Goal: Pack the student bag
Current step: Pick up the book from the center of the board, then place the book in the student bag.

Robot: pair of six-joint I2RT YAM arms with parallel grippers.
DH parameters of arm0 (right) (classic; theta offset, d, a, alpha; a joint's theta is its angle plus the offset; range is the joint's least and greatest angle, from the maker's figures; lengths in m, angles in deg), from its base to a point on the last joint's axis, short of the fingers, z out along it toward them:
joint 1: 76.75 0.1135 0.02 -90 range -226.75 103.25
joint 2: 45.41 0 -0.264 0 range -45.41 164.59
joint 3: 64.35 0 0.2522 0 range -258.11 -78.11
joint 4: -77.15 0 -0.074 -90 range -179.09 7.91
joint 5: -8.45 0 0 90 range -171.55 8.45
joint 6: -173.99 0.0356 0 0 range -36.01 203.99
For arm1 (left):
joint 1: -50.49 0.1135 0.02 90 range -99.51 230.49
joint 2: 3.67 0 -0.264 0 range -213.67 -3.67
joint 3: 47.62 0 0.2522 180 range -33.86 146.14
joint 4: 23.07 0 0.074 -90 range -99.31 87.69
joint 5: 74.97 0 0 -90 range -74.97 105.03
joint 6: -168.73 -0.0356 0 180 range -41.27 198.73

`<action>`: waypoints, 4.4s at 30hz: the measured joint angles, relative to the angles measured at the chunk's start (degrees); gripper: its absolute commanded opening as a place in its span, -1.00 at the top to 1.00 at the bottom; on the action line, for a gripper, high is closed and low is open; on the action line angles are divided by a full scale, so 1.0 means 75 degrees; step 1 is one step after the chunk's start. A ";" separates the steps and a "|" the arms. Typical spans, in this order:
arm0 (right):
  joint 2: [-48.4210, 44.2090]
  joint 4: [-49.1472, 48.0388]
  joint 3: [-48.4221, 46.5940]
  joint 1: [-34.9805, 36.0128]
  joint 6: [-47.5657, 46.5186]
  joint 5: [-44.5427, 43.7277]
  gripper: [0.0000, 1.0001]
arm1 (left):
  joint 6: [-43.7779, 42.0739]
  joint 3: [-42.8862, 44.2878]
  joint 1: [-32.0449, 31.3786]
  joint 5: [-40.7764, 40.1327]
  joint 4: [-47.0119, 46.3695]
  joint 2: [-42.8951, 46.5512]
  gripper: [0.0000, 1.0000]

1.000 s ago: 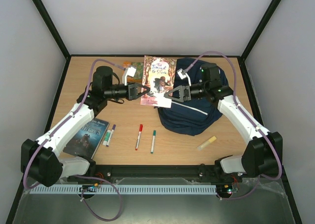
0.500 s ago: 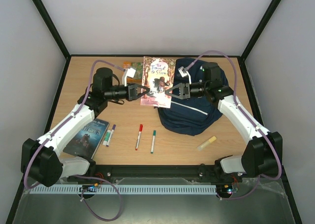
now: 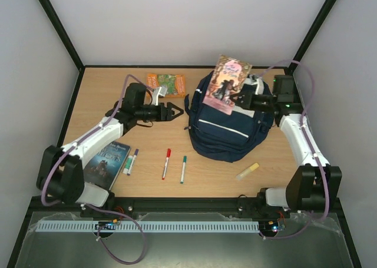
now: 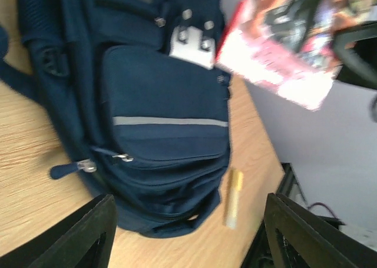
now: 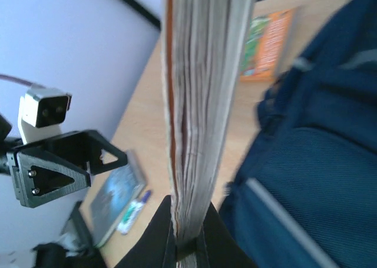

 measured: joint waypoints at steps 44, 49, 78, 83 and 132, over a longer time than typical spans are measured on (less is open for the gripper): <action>-0.1786 0.3448 0.0933 -0.4377 -0.5190 -0.3599 0.98 | -0.0472 0.8795 -0.0152 -0.2305 0.3188 -0.8580 -0.11; -0.1786 0.3448 0.1017 -0.4377 -0.5187 -0.3538 0.99 | -0.0321 0.8880 -0.0166 -0.1740 0.2891 -0.8711 0.01; -0.1233 0.3034 0.1119 -0.4377 -0.4517 -0.3008 0.98 | 0.1597 0.3214 -0.0152 -0.3483 0.0752 -0.5138 0.27; -0.1218 0.3031 0.1119 -0.4377 -0.4529 -0.2970 0.99 | 0.1498 0.3351 -0.0175 -0.4176 0.1402 -0.5080 -0.10; -0.0950 0.3040 0.1262 -0.4377 -0.4494 -0.2646 0.99 | -0.5179 0.5796 -0.5397 -0.5601 0.4616 -0.5957 0.02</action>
